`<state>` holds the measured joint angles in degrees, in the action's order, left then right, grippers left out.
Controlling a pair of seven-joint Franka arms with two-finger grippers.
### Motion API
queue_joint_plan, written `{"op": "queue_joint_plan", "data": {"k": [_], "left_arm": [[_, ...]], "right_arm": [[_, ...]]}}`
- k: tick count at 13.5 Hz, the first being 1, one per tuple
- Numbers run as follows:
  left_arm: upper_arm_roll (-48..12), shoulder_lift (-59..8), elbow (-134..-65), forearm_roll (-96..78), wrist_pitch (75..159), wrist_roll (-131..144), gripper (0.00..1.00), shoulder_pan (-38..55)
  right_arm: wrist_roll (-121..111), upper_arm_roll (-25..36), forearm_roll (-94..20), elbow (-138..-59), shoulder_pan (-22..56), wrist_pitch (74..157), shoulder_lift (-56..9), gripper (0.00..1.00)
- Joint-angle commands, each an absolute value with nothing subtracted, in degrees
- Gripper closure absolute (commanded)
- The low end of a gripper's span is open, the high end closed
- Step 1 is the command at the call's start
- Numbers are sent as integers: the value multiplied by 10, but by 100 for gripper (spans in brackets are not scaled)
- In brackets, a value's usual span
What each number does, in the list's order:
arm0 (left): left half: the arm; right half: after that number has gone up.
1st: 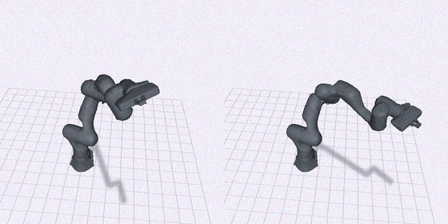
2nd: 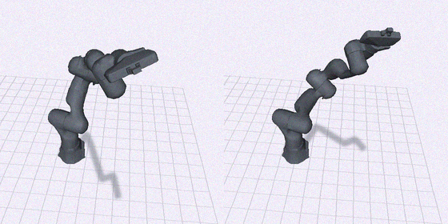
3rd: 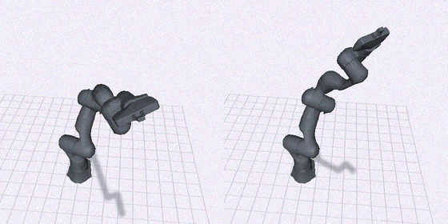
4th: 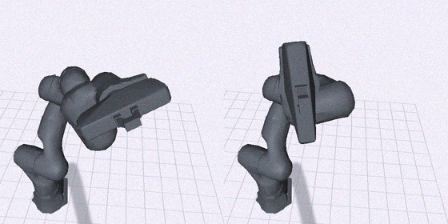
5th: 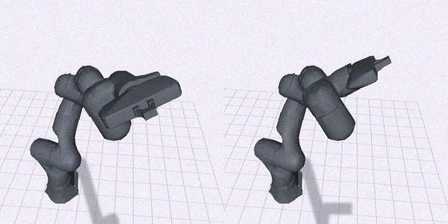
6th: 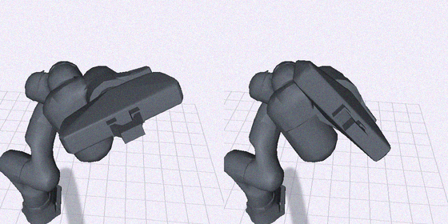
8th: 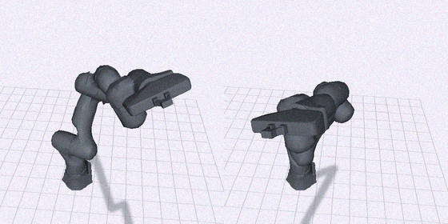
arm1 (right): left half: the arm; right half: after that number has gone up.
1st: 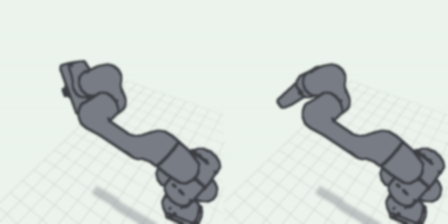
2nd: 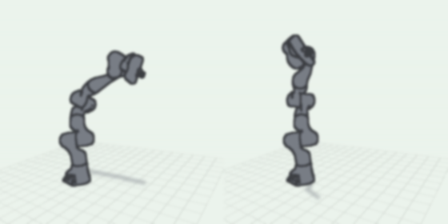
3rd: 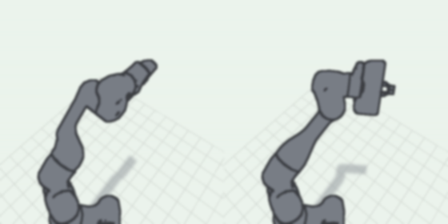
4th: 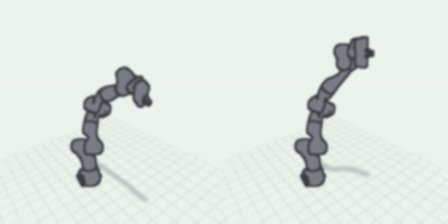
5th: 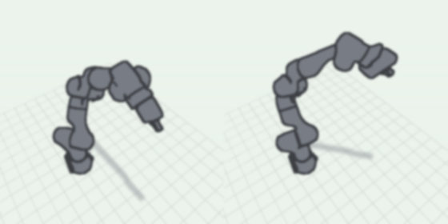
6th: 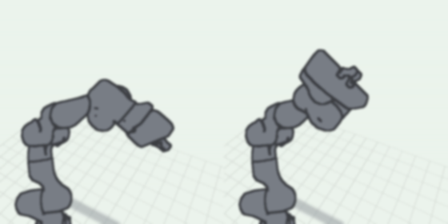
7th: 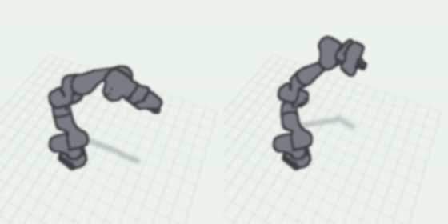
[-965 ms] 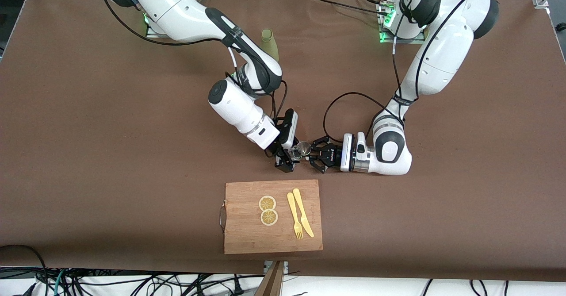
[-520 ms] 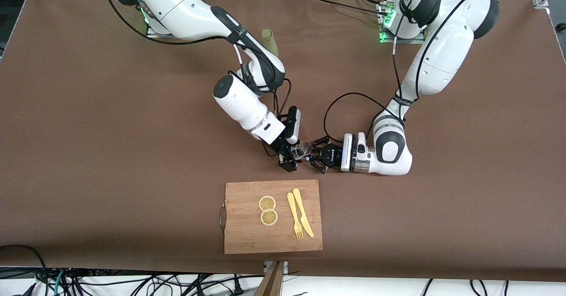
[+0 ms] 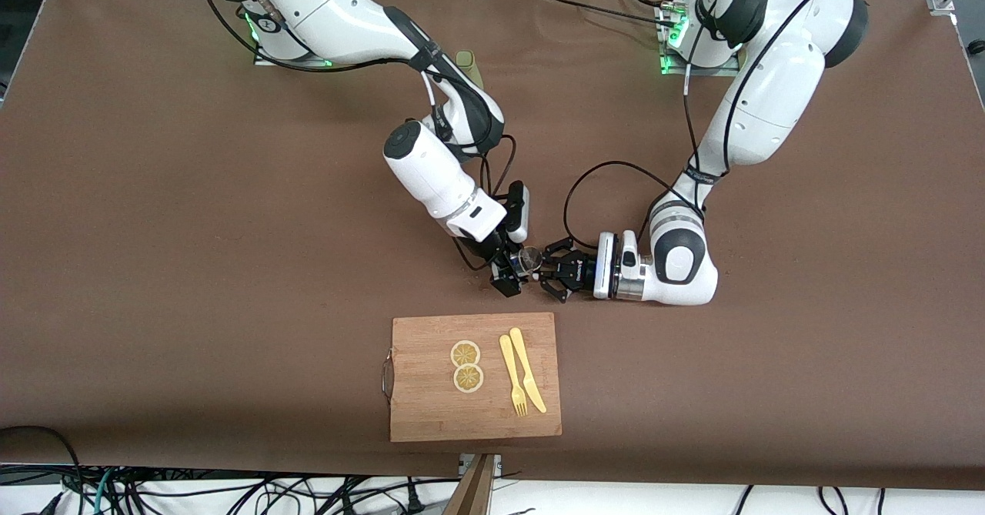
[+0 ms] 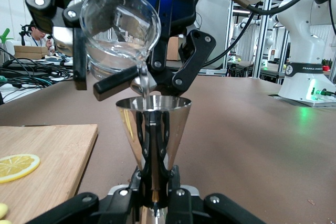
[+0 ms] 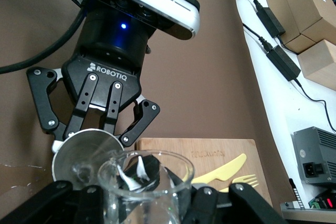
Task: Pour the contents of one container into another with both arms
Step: 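Tilt the glass cup with the right gripper over the jigger, then tilt the glass cup upright and carry both cups back apart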
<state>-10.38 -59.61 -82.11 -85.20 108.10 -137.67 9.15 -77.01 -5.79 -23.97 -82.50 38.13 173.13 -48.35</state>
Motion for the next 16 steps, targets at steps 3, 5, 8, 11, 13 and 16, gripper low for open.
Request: {"op": "queue_joint_plan", "data": {"k": [3,5,8,11,13,16], "left_arm": [[-100,-598,-815,-868,1088,-1405,100,96],[-99,-598,-815,-868,1088,-1405,100,96],[-99,-598,-815,-868,1088,-1405,100,96],[-99,-597,-815,-868,1087,-1412,100,92],[-90,-592,-816,-867,1083,-1424,100,81],[-83,-585,-824,-866,1041,-1459,100,37]], "right_arm": [[-745,-53,-244,-838,384,1746,-475,95],[-681,-54,-244,-842,384,1746,-473,95],[-641,-57,-245,-861,383,1767,-454,97],[-570,-58,-245,-875,383,1767,-439,99],[-528,-59,-246,-874,380,1767,-438,99],[-455,-59,-246,-869,368,1763,-438,99]]}}
